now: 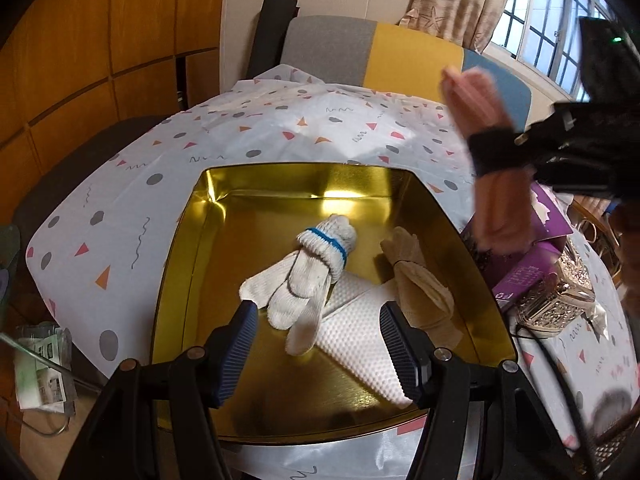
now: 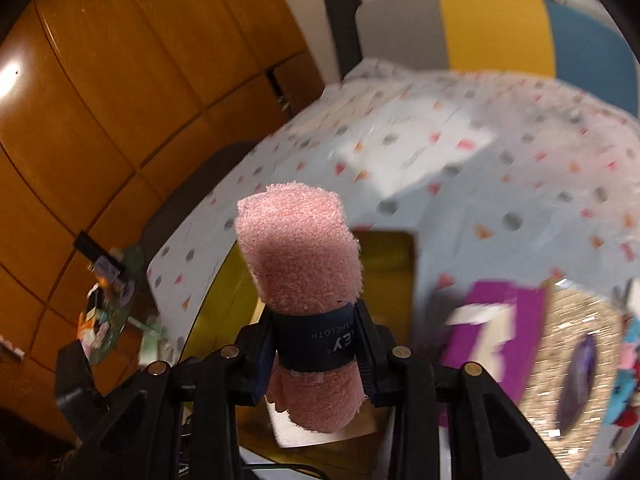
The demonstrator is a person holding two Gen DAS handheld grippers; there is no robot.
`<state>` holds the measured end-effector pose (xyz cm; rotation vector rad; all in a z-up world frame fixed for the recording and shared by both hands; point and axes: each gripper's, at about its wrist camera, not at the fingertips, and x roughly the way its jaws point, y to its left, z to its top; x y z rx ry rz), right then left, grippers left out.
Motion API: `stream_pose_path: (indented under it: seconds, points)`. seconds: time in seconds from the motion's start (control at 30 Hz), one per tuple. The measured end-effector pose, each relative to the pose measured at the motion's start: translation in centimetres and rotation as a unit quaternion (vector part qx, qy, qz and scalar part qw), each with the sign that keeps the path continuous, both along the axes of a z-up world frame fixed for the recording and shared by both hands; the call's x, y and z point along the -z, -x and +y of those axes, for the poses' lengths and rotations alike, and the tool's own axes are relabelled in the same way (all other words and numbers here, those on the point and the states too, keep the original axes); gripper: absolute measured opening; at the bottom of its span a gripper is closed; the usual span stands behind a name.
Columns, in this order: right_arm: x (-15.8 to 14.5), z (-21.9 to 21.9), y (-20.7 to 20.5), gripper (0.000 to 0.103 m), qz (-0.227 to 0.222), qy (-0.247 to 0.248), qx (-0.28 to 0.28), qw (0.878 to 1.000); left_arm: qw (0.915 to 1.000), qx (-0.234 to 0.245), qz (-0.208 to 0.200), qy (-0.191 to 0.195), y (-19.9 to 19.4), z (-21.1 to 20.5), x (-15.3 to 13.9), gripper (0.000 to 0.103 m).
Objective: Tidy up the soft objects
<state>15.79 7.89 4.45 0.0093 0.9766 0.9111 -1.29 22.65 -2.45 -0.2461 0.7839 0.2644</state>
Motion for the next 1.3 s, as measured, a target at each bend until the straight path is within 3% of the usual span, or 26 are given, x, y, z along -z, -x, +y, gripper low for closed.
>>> stream_pose_path:
  seconds: [0.2,0.43,0.5,0.8,1.07,1.3]
  points:
    - [3.6,3.6,-0.7,0.037,0.043,0.019,0.011,0.999,1.0000,0.001,0.008,0.003,-0.1,0.1,0.7,0.064]
    - [5.3,5.3,-2.3,0.059,0.063,0.017,0.037,0.997,0.9998,-0.012,0.016,0.004,0.1,1.0,1.3,0.064]
    - [5.1,5.1,-2.2,0.059,0.063,0.012,0.038,0.997,0.9997,-0.017,0.017,0.003,0.1,1.3,1.4,0.064]
    - [2.9,1.6,0.6,0.059,0.011,0.008,0.031,0.999,0.9997,-0.016,0.016,-0.001,0.0,1.1,1.3,0.064]
    - [1.2,-2.7,5.6,0.059,-0.048,0.009,0.008,0.999,0.9998,0.000,0.007,-0.016,0.1,-0.2,-0.1,0.064]
    - [0.6,-8.3,7.3,0.059,-0.063,0.008,0.039,0.997,0.9993,0.023,-0.004,-0.028,0.3,-2.0,-1.2,0.066]
